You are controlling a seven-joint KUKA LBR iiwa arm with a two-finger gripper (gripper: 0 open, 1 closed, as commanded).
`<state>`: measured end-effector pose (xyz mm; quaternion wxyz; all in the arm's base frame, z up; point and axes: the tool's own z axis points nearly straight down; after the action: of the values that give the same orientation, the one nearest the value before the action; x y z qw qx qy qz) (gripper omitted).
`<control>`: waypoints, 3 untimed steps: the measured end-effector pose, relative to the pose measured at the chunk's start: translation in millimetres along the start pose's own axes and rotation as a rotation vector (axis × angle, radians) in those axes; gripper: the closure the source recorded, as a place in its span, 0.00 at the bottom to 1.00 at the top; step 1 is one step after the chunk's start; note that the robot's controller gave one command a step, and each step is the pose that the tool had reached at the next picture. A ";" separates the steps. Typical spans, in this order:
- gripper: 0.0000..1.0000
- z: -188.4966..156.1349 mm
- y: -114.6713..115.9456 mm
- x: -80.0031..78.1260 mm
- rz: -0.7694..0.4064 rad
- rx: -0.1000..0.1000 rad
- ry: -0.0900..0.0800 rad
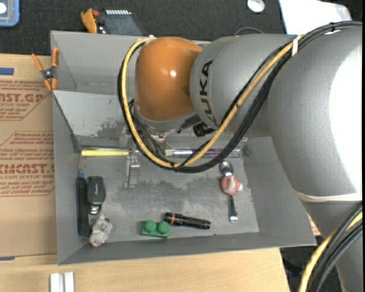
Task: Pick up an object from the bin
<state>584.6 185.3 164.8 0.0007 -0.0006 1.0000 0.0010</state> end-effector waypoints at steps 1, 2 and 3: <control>0.00 68.8 38.2 27.6 -0.384 -0.001 -0.004; 0.00 81.5 46.9 36.6 -0.557 0.001 0.001; 0.00 67.1 57.4 70.9 -0.916 -0.003 0.001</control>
Offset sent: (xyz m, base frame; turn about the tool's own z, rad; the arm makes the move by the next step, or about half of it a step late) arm -0.0398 0.0493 -0.0426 -0.6474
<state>513.7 242.8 97.7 0.0003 -0.4426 0.8967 0.0018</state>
